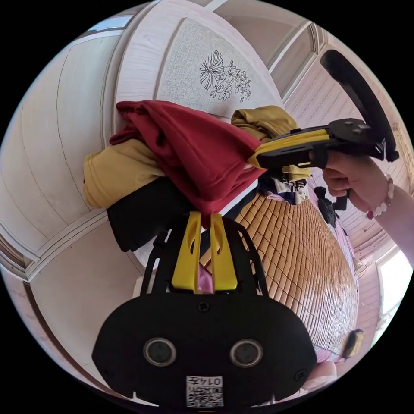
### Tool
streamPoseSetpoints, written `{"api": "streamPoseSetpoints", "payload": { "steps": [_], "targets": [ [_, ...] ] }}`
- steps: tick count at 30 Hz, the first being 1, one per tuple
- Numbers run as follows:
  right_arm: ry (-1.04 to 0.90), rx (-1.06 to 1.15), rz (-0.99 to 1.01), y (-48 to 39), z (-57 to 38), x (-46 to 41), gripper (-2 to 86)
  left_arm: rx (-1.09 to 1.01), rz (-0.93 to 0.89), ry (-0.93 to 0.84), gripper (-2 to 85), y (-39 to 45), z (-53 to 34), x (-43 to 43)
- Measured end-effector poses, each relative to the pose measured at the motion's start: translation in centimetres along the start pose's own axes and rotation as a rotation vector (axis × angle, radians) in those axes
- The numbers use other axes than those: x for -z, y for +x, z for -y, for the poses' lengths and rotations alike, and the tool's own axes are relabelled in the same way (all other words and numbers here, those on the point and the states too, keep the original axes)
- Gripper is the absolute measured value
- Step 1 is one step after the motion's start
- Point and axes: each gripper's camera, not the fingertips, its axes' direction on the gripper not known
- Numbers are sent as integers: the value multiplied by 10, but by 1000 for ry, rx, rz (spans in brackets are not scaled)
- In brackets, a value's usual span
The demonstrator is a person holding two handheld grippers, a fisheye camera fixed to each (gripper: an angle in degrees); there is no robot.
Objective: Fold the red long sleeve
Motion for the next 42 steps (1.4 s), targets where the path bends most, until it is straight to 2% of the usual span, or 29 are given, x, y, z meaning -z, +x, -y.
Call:
{"api": "streamPoseSetpoints", "payload": {
  "steps": [2,7,10,11,14,15,17,19,21,24,29,32,35,39,42],
  "targets": [
    [151,-122,124,45,-20,38,10,-42,-9,40,30,0,1,14],
    [441,-361,262,116,-110,121,6,-141,8,101,21,-6,4,54],
    [572,-435,339,127,-201,157,7,-206,-84,158,20,-17,-3,100],
    [578,-466,324,122,-240,163,8,-252,-177,189,19,-19,-11,123],
    [506,-624,324,103,-340,145,12,-329,-528,171,20,-25,-35,160],
    [481,-674,329,100,-361,136,13,-324,-601,146,20,-25,-49,163],
    [292,-903,347,81,-434,86,17,-295,-666,51,21,-23,-71,150],
    [177,-1035,344,60,-473,58,19,-216,-671,-118,21,-24,-88,127],
    [143,-1112,360,41,-495,43,20,-209,-635,-332,21,-20,-105,102],
    [171,-1145,385,23,-503,28,52,-266,-654,-327,22,-12,-105,105],
    [91,-1113,379,38,-480,-3,109,-313,-616,-353,26,-11,-88,109],
    [-15,-1076,251,57,-462,-17,109,-330,-588,-361,28,-12,-87,116],
    [-174,-1050,214,72,-452,-42,98,-315,-557,-376,28,-16,-90,121],
    [-161,-1047,199,80,-454,-39,95,-294,-547,-386,26,-15,-95,126],
    [-169,-949,183,80,-459,-30,72,-306,-532,-385,25,-9,-95,130]
  ]
}}
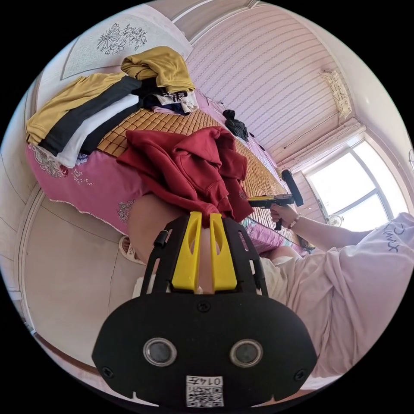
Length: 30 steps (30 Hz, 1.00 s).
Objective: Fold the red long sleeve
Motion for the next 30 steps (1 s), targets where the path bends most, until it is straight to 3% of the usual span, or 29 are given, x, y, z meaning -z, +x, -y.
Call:
{"api": "streamPoseSetpoints", "payload": {
  "steps": [3,8,11,15,19,24,27,30],
  "targets": [
    [34,-8,137,27,-10,29,25,-5,34,7,26,8,5,6],
    [401,-264,353,134,-77,116,16,-71,114,24,27,22,8,24],
    [306,-305,459,168,-95,106,21,-68,126,9,27,25,5,27],
    [229,-346,412,173,-112,96,37,-39,135,-16,28,32,-9,26],
    [159,-352,450,165,-124,83,108,-29,170,-50,30,41,-23,26],
    [155,-316,215,148,-152,94,54,13,140,-32,27,47,-42,32],
    [198,-315,299,151,-176,115,28,33,99,23,24,56,-49,41],
    [328,-343,537,171,-206,154,17,-34,82,83,20,75,-38,55]
  ]
}}
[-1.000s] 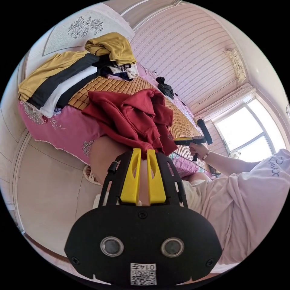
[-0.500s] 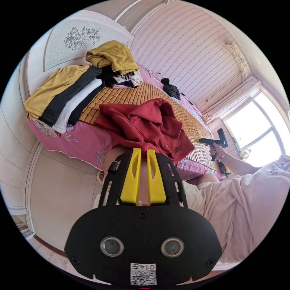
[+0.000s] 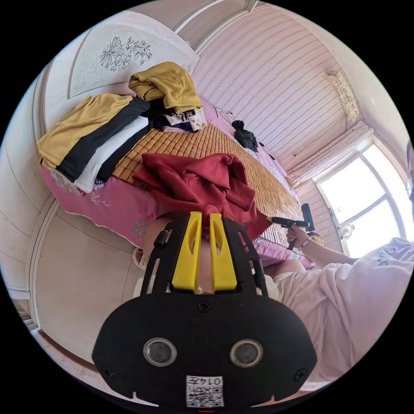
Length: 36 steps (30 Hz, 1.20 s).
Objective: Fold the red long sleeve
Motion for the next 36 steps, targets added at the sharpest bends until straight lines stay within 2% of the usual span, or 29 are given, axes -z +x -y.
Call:
{"api": "streamPoseSetpoints", "payload": {
  "steps": [6,10,14,16,19,22,25,29,33,36],
  "targets": [
    [367,178,84,-63,-8,147,9,-258,-31,191,12,68,66,46],
    [620,258,142,-104,-13,264,8,-305,-116,338,8,105,108,83],
    [920,354,278,-134,-47,394,8,-426,-72,553,5,170,131,133],
    [1009,403,267,-152,-65,441,7,-448,-97,614,3,195,137,152],
    [1084,439,158,-185,-95,500,7,-511,-85,592,1,239,147,158],
    [1220,462,207,-201,-141,550,6,-525,-175,714,-1,272,138,179],
    [1353,602,284,-220,-194,596,6,-550,-331,846,-3,294,125,213],
    [1489,808,165,-279,-254,652,5,-709,-393,992,-3,342,105,264],
    [1482,913,139,-312,-264,688,5,-740,-474,1113,-2,372,106,298],
    [1431,868,-11,-320,-239,695,4,-714,-430,1096,-2,387,123,287]
  ]
}}
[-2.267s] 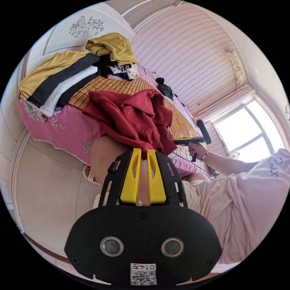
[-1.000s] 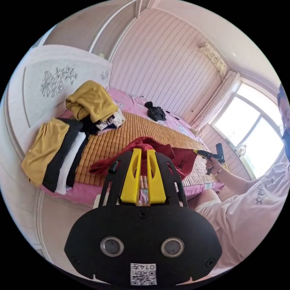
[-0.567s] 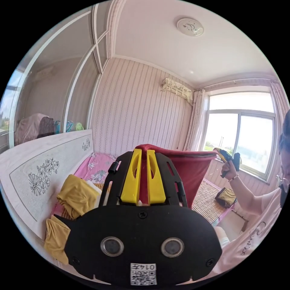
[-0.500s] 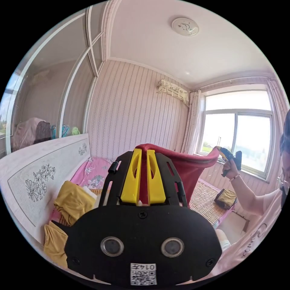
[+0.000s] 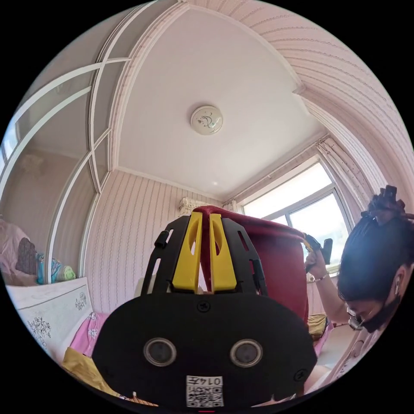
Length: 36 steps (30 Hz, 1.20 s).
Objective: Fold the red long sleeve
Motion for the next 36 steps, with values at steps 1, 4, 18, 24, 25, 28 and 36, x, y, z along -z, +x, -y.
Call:
{"api": "streamPoseSetpoints", "payload": {
  "steps": [1,4,18,24,25,28,36],
  "targets": [
    [-75,-10,-34,12,-9,-15,3,6,12,-25,-2,-2,-4,-8],
    [-236,-91,-160,57,-57,-45,-1,44,86,-217,-2,-19,-41,-56],
    [-874,-695,-170,163,-421,-34,3,19,-116,-976,0,5,-280,-153],
    [-1087,-965,-43,137,-573,-35,49,351,-564,-1074,1,48,-371,-74],
    [-1136,-974,-19,132,-590,-48,68,380,-576,-1109,1,51,-379,-68],
    [-1237,-955,84,118,-621,-97,109,463,-488,-1312,2,60,-416,-45],
    [-1545,-535,276,-3,-708,-266,149,550,-400,-1403,7,51,-447,-43]
  ]
}}
